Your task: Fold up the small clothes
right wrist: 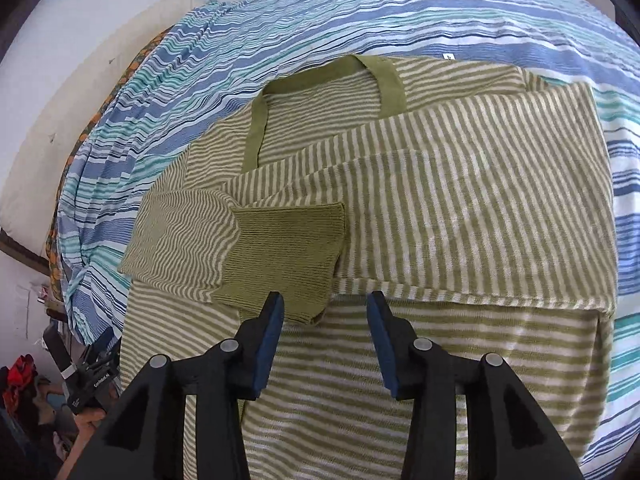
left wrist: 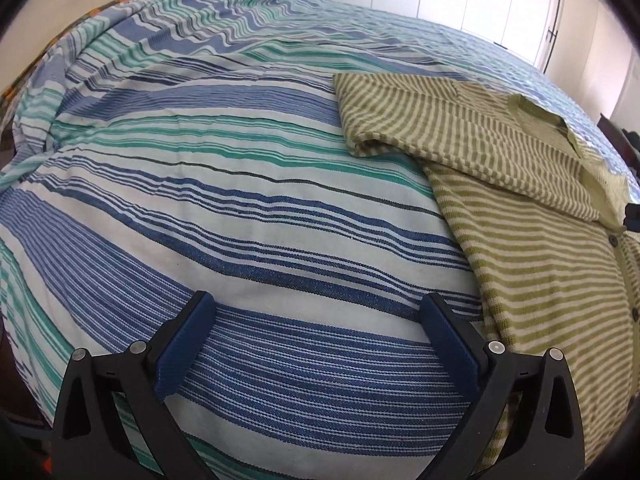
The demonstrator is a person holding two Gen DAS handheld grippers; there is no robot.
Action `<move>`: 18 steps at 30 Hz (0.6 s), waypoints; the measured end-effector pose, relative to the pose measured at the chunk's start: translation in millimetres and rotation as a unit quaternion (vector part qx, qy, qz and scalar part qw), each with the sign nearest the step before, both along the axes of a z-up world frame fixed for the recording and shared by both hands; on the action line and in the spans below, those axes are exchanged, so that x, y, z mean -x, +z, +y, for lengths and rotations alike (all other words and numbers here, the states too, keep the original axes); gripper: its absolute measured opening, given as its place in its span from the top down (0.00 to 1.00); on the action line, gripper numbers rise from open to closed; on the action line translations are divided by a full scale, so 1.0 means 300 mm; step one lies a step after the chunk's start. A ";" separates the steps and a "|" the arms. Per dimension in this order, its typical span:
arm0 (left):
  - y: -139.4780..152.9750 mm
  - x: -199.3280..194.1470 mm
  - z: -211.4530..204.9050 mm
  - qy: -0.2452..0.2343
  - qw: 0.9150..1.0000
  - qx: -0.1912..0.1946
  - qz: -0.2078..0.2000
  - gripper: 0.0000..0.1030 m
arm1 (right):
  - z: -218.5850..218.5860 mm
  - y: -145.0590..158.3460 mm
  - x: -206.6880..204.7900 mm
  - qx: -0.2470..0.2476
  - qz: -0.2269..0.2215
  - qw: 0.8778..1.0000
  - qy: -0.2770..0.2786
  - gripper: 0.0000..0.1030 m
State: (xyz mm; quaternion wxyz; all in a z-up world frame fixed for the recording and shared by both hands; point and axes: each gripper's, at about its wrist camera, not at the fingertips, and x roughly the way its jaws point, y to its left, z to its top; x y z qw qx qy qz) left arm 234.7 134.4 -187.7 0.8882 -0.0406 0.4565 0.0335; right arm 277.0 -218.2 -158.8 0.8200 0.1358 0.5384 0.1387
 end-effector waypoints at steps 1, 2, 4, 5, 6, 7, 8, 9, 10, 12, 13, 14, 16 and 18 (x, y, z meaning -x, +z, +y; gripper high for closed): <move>-0.002 -0.002 -0.003 0.000 1.000 -0.003 0.000 0.01 | 0.007 0.016 -0.010 0.013 -0.009 1.000 0.019 0.38; -0.004 -0.003 -0.006 0.001 1.000 -0.007 0.000 0.01 | 0.016 0.027 -0.026 0.026 -0.018 0.999 0.034 0.35; -0.006 -0.004 -0.010 0.001 1.000 -0.010 -0.001 0.01 | 0.028 0.021 -0.062 0.033 -0.016 0.998 0.053 0.36; -0.005 -0.003 -0.009 0.001 1.000 -0.010 -0.001 0.01 | 0.030 0.008 -0.082 0.038 -0.010 0.998 0.054 0.36; -0.005 -0.003 -0.008 0.001 1.000 -0.010 -0.002 0.01 | 0.036 -0.004 -0.101 0.048 -0.009 0.997 0.054 0.36; -0.005 -0.001 -0.007 0.001 1.000 -0.010 -0.002 0.01 | 0.042 -0.016 -0.110 0.061 -0.012 0.996 0.056 0.36; -0.005 0.000 -0.006 0.001 1.000 -0.009 -0.003 0.01 | 0.050 -0.026 -0.122 0.075 -0.016 0.995 0.060 0.36; -0.005 0.001 -0.005 0.001 1.000 -0.009 -0.003 0.01 | 0.058 -0.037 -0.133 0.087 -0.019 0.994 0.066 0.36; -0.005 0.002 -0.005 0.000 1.000 -0.009 -0.004 0.01 | 0.065 -0.045 -0.141 0.097 -0.023 0.992 0.072 0.36; -0.005 0.001 -0.005 0.000 1.000 -0.009 -0.004 0.01 | 0.079 -0.058 -0.150 0.100 -0.025 0.990 0.094 0.40; -0.005 0.002 -0.005 0.000 1.000 -0.009 -0.003 0.01 | 0.089 -0.062 -0.153 0.099 -0.022 0.989 0.108 0.60; -0.005 0.002 -0.005 0.000 1.000 -0.009 -0.003 0.01 | 0.100 -0.063 -0.156 0.106 -0.019 0.987 0.119 0.90; -0.005 0.002 -0.004 0.000 1.000 -0.009 -0.003 0.01 | 0.112 -0.031 -0.150 0.120 -0.032 0.984 0.125 0.94; -0.005 0.002 -0.003 -0.001 1.000 -0.008 -0.003 0.01 | 0.109 0.026 -0.140 0.115 -0.050 0.985 0.119 0.94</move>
